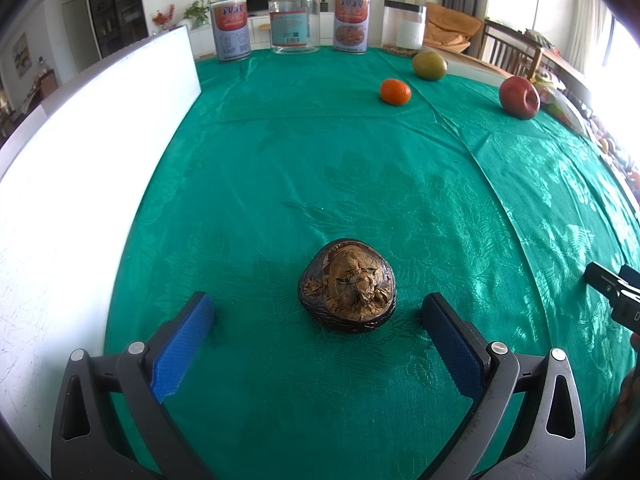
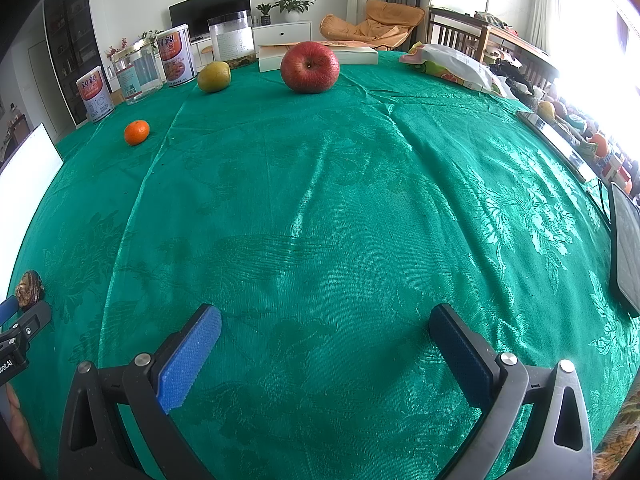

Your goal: Organize fruits

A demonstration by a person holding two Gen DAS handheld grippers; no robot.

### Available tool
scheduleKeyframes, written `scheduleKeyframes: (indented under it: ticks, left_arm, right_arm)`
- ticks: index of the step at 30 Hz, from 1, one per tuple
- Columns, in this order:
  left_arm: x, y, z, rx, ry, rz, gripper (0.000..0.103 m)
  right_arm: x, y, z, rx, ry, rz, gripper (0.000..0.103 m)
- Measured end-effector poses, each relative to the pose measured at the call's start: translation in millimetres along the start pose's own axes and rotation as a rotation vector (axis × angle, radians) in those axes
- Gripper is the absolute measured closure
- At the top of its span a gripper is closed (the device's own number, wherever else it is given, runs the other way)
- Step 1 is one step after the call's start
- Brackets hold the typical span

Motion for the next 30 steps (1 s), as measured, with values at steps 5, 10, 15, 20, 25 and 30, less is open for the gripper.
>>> scheduleKeyframes:
  ticks: [5,10,15,20,25,30]
  left_arm:
    - [0,0,0,0.000,0.000,0.000,0.001]
    - [0,0,0,0.000,0.000,0.000,0.001]
    - [0,0,0,0.000,0.000,0.000,0.001]
    - [0,0,0,0.000,0.000,0.000,0.001]
    - [-1,0,0,0.000,0.000,0.000,0.001]
    - [-1,0,0,0.000,0.000,0.000,0.001]
  right_arm:
    - [0,0,0,0.000,0.001,0.000,0.000]
    - [-9,11,1,-0.013,0.086,-0.012,0.000]
    - [-62,101,-5,0.059,0.217,0.063,0.000]
    - [-133,202,-54,0.095,0.212,0.192,0.000]
    - [-162,267,-117,0.052,0.139,0.185,0.001]
    - [-170,277,-158,-0.087,0.150,0.184,0.053]
Point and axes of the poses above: each gripper's, at about its wrist camera, not at the fingertips, and z roughly against the way its jaws point, x to its right, y to its top, the point moved 8 cm from there along -z, roughly the way its jaws point, and after that the axes turned 5 degrees about -x, right-handed, at the moved point
